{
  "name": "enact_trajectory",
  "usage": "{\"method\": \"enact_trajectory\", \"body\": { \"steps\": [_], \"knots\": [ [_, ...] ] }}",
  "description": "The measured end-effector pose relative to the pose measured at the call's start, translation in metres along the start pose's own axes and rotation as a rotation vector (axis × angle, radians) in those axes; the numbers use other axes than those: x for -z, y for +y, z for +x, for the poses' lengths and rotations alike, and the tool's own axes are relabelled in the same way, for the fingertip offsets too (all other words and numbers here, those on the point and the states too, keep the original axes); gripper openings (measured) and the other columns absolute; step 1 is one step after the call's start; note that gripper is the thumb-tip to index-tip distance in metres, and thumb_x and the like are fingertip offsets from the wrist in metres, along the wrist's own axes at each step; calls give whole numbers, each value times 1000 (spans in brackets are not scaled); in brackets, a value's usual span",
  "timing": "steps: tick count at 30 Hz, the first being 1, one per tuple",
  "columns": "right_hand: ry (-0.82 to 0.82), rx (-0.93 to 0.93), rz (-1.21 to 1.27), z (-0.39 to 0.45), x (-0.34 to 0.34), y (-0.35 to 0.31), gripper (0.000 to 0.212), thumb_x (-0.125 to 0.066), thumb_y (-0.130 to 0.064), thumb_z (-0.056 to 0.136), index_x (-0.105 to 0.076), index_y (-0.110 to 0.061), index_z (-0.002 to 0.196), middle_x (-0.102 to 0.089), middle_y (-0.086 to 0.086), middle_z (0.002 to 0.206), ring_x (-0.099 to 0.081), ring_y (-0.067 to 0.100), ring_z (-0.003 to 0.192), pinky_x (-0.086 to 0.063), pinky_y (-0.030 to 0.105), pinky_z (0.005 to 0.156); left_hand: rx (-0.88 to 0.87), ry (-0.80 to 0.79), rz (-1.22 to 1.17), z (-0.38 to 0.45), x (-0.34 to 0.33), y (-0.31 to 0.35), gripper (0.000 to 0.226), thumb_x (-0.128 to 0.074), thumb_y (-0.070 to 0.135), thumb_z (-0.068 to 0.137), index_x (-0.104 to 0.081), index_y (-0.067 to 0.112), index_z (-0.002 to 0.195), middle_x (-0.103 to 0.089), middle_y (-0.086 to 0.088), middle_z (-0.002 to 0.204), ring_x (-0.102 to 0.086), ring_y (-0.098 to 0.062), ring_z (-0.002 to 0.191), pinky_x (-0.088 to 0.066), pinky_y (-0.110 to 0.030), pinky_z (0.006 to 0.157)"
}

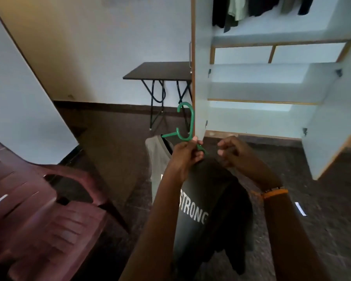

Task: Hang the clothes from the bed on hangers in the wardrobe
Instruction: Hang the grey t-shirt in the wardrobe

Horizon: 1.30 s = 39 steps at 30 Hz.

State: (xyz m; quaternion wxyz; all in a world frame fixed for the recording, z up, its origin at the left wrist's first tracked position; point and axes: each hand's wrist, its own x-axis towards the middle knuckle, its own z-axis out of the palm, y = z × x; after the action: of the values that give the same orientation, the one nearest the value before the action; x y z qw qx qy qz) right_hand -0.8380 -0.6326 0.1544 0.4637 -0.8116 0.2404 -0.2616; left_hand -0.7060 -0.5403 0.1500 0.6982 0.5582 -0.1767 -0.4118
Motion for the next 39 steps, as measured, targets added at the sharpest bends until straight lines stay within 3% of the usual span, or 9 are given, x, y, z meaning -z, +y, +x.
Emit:
{"method": "enact_trajectory", "body": {
  "steps": [3, 7, 12, 17, 21, 24, 29, 33, 39],
  "knots": [
    [-35, -70, -197, -8, 45, 37, 15, -59, -16, 91, -63, -6, 101, -61, 1, 89, -56, 12, 81, -43, 19, 73, 4, -94, -21, 31, -53, -12, 18, -52, 11, 96, -55, 7, 79, -49, -4, 65, -55, -3, 50, -50, -14, 55],
    [71, -107, -240, -7, 91, 65, 18, -59, -8, 89, -65, -2, 105, -67, 11, 97, -60, 23, 92, -46, 33, 83, -23, -137, -46, 71, -109, -18, 21, -51, 7, 96, -55, 7, 75, -53, -2, 61, -56, -5, 53, -51, -16, 53],
    [306, -96, -301, 10, 149, 111, 21, -65, -5, 84, -60, -17, 100, -58, -12, 87, -54, 6, 81, -36, 2, 68, -3, -147, -134, 134, -170, -20, 13, -53, 11, 95, -56, 6, 83, -57, -4, 76, -59, -10, 74, -54, -15, 62],
    [429, -167, -412, 57, 209, 165, 18, -52, -22, 95, -64, -9, 100, -68, 9, 94, -61, 23, 88, -40, 21, 69, -42, -186, -191, 215, -239, -7, 16, -53, 8, 95, -55, 7, 79, -55, -4, 75, -57, -10, 73, -54, -13, 61],
    [527, -139, -270, 114, 264, 181, 20, -41, -25, 98, -61, -25, 100, -66, -5, 100, -59, 8, 95, -39, 4, 79, -89, -215, -192, 297, -299, 21, 18, -51, 9, 96, -53, 9, 78, -52, -4, 73, -54, -10, 69, -54, -13, 62],
    [539, -155, -193, 158, 301, 202, 16, -48, -31, 97, -57, -33, 110, -61, -13, 110, -56, -1, 100, -42, 22, 93, -88, -243, -155, 356, -341, 42, 14, -51, 12, 96, -56, 9, 83, -56, -4, 80, -57, -10, 75, -53, -18, 64],
    [586, -57, -247, 243, 350, 222, 32, -56, -39, 89, -51, -30, 119, -57, -21, 113, -52, -8, 105, -43, 12, 85, -67, -329, -67, 430, -409, 55, 11, -52, 12, 96, -56, 6, 87, -56, -6, 82, -58, -11, 75, -55, -14, 63],
    [544, -38, -276, 312, 397, 228, 11, -56, -34, 91, -60, -23, 93, -65, -14, 80, -61, 0, 77, -44, 13, 63, -58, -387, -25, 493, -457, 65, 12, -54, 12, 95, -57, 7, 85, -55, -3, 76, -56, -9, 70, -53, -15, 65],
    [588, -18, 54, 422, 486, 252, 19, -52, -34, 95, -61, -19, 88, -66, -10, 75, -61, -2, 71, -41, 5, 60, -140, -561, -85, 598, -546, 97, 11, -55, 5, 93, -65, 5, 90, -64, -5, 86, -64, -9, 79, -53, -14, 66]
  ]
}}
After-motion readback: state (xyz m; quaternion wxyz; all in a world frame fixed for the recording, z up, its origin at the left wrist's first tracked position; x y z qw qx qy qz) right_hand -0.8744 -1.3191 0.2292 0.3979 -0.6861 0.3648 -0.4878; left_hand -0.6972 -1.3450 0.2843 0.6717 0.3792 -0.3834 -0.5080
